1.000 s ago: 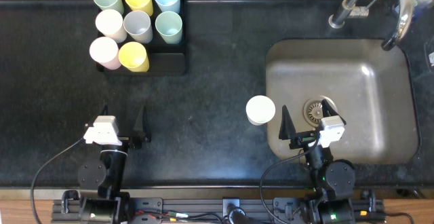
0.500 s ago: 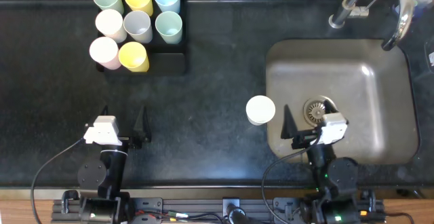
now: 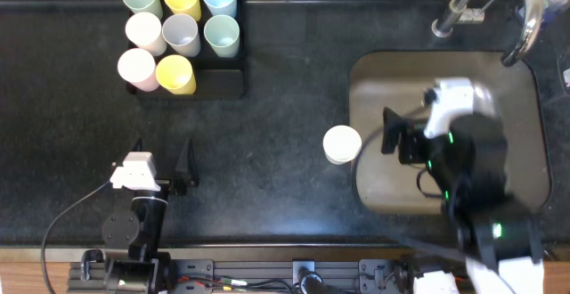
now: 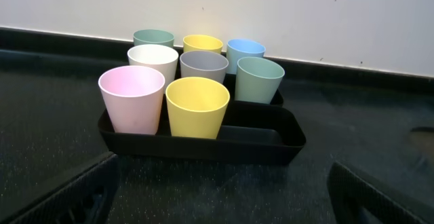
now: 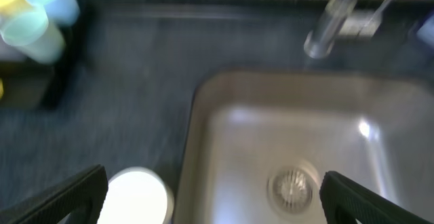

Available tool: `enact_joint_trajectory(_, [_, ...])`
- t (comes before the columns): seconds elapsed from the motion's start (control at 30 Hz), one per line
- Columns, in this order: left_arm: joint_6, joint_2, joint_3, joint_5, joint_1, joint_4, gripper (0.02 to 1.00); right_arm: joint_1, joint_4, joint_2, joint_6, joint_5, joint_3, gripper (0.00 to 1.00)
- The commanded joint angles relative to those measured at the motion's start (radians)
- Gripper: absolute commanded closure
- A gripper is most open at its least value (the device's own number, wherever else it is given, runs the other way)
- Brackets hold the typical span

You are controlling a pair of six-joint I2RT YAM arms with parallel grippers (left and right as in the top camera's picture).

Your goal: Store Cups

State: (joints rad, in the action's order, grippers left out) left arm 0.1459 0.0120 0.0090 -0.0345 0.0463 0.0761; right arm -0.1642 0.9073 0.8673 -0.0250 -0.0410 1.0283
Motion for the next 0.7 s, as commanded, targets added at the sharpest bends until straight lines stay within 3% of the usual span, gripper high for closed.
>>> enact_joint_trajectory(0.03, [-0.011, -0.009, -0.001, -0.016, 0.006, 0.005, 0.018, 0.001, 0.177, 0.221, 0.003, 0.119, 0.175, 0.003])
enact_joint_trajectory(0.1, [-0.011, -0.009, -0.001, -0.016, 0.006, 0.005, 0.018, 0.001, 0.301, 0.364, 0.003, 0.138, 0.251, 0.003])
enact_joint_trajectory(0.3, [-0.011, -0.009, -0.001, -0.016, 0.006, 0.005, 0.018, 0.001, 0.430, 0.574, 0.006, 0.138, 0.272, 0.003])
enact_joint_trajectory(0.7, [-0.011, -0.009, -0.001, -0.016, 0.006, 0.005, 0.018, -0.027, 0.430, 0.771, 0.004, 0.156, 0.272, 0.003])
